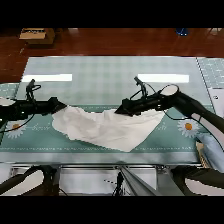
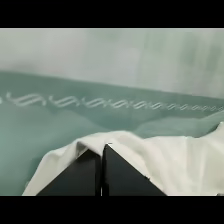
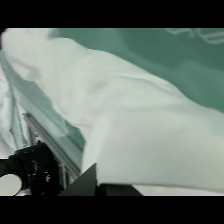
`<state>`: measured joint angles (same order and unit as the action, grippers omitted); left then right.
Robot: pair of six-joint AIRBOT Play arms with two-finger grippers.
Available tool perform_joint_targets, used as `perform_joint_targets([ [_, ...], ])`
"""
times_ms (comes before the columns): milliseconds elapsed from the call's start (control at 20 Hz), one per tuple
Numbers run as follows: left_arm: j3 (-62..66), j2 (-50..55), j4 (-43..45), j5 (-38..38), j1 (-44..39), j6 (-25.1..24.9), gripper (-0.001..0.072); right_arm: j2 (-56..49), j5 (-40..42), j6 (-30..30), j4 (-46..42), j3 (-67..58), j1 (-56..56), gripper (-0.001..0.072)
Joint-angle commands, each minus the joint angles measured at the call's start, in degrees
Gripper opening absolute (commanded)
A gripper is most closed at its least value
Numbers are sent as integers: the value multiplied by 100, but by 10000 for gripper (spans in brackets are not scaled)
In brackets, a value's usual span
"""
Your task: Fold the shirts.
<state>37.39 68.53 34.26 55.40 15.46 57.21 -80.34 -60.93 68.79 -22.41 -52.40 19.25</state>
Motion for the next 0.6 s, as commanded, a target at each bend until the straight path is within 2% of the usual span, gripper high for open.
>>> perform_joint_targets([
  [0, 634, -494, -7, 275, 98, -15, 18, 487, -708, -164, 280, -730, -286, 20],
  [150, 1843, -1298, -48, 634, 229, 83, 18, 1051, -623, -74, 264, -1792, -879, 19],
  [250, 2763, -1871, -48, 614, 238, 262, 18, 1394, -267, 136, 249, -2487, -1268, 18],
  [400, 4162, -2500, 7, 470, 240, 262, 17, 1875, 33, 251, 236, -3377, -1744, 18],
  [500, 4896, -2752, 365, 492, 243, 356, 17, 2168, 48, 444, 61, -3821, -2017, 18],
  [550, 5145, -2848, 638, 525, 245, 627, 18, 2308, 48, 601, -144, -4011, -2131, 18],
])
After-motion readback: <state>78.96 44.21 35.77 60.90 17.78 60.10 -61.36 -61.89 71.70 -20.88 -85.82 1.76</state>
